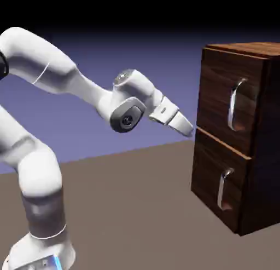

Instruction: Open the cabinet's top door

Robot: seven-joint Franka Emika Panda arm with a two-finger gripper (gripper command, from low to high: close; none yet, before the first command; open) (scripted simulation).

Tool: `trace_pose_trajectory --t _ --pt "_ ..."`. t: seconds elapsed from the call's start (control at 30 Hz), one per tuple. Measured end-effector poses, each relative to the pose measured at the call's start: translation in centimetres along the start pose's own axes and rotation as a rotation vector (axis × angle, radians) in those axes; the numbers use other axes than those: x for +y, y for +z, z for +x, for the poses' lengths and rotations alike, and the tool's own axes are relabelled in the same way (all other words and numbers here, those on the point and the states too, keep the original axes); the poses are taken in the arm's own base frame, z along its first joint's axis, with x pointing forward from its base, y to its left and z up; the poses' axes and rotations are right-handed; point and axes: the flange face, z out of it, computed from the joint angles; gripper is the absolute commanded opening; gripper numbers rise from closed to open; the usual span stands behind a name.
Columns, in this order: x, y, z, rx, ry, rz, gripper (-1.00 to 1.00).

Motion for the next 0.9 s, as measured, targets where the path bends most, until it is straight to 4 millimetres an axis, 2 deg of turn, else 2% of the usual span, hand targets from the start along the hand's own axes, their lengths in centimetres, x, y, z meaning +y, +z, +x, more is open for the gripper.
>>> trace_pose_trajectory --t 0.23,0.43,0.67,0.9 --pt "-2.8 -3.1 1.2 0.065 -0.393 0.058 0.0" --pt "-4.1 -5.6 2.2 0.143 -0.715 0.084 0.0" --pt "-4.7 -8.0 3.3 0.253 -1.072 0.079 0.0" --pt "-4.2 -9.6 4.7 0.373 -1.407 0.035 0.0"
